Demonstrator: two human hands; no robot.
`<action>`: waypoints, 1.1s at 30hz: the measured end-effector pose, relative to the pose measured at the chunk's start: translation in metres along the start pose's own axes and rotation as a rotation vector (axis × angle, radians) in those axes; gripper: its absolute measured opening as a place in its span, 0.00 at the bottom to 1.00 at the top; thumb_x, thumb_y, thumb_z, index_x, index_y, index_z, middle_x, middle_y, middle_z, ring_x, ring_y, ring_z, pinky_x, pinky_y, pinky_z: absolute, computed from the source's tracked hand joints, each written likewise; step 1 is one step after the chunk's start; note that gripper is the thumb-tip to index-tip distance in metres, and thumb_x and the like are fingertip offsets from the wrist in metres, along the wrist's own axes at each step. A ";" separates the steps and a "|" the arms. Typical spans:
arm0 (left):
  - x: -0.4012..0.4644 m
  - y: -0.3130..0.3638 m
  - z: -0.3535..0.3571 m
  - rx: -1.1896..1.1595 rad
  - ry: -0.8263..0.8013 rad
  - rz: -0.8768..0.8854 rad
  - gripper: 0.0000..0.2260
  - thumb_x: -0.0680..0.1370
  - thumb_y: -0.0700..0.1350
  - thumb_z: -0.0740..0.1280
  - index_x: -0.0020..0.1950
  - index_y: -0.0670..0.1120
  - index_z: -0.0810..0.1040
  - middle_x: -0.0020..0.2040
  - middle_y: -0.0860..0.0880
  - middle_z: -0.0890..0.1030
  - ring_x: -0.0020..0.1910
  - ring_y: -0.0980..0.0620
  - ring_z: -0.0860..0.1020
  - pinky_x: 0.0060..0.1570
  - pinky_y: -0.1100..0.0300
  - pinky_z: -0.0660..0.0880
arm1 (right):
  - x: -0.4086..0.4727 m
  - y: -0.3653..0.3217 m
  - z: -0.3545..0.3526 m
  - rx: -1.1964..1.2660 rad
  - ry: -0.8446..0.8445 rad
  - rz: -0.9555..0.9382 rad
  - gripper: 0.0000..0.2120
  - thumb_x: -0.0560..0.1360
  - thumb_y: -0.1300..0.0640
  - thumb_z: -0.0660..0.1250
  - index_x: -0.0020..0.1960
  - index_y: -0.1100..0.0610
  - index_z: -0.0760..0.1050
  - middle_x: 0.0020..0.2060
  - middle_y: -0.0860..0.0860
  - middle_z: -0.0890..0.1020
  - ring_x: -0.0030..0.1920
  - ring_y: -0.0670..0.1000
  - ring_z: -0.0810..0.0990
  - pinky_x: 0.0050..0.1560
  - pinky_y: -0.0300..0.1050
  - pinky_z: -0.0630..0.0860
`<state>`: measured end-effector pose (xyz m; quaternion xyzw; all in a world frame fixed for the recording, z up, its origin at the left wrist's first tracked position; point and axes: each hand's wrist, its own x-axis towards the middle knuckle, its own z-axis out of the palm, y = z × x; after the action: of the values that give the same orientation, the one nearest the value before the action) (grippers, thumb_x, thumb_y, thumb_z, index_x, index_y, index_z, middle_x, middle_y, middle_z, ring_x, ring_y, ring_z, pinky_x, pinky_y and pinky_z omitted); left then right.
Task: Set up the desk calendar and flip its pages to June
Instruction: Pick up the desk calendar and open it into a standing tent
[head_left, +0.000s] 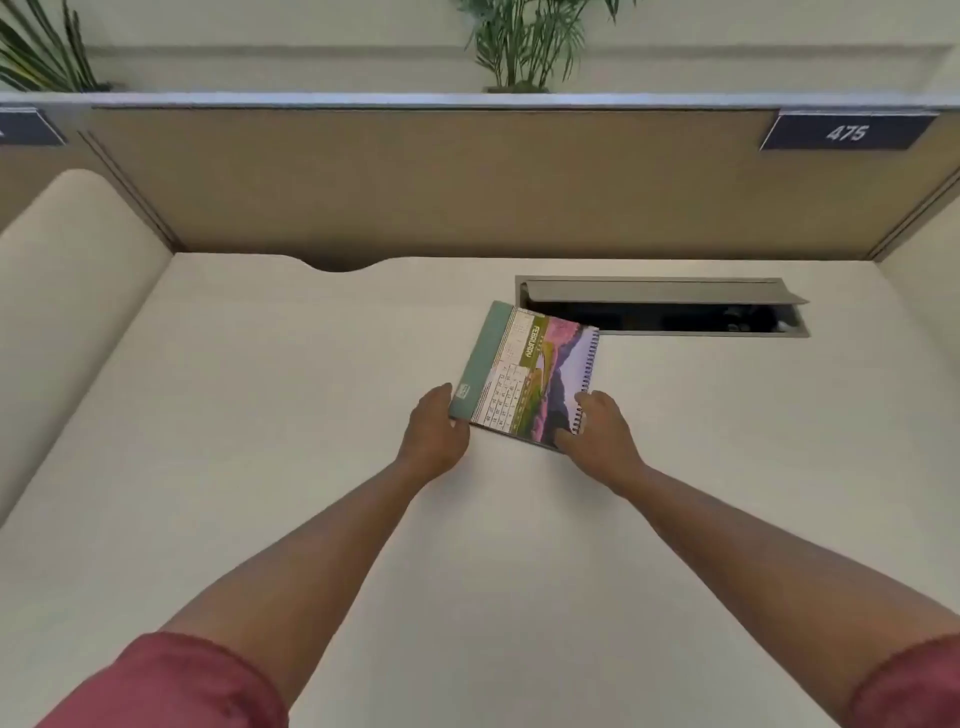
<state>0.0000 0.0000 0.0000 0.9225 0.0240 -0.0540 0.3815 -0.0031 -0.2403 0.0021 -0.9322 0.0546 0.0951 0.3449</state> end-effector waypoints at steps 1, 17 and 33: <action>0.001 -0.001 0.001 -0.022 0.003 -0.008 0.09 0.80 0.39 0.66 0.60 0.42 0.76 0.55 0.44 0.79 0.58 0.42 0.78 0.48 0.61 0.68 | 0.003 0.000 0.002 0.039 0.000 0.029 0.28 0.74 0.52 0.72 0.69 0.63 0.71 0.68 0.60 0.74 0.65 0.57 0.74 0.54 0.43 0.68; 0.003 -0.013 0.010 0.002 -0.155 -0.126 0.30 0.68 0.56 0.81 0.57 0.49 0.66 0.53 0.53 0.78 0.48 0.50 0.80 0.33 0.60 0.72 | 0.001 0.002 0.011 0.137 -0.083 0.085 0.54 0.60 0.41 0.84 0.79 0.48 0.61 0.71 0.56 0.66 0.72 0.57 0.65 0.68 0.51 0.67; -0.038 -0.003 0.026 0.365 -0.214 0.074 0.50 0.80 0.49 0.65 0.76 0.58 0.21 0.55 0.43 0.83 0.34 0.53 0.74 0.31 0.59 0.69 | -0.037 0.030 0.033 -0.420 0.041 -0.090 0.36 0.80 0.43 0.59 0.83 0.52 0.50 0.83 0.58 0.51 0.80 0.63 0.52 0.75 0.61 0.58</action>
<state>-0.0400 -0.0169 -0.0160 0.9655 -0.0609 -0.1410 0.2104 -0.0491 -0.2402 -0.0330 -0.9869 -0.0010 0.0699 0.1456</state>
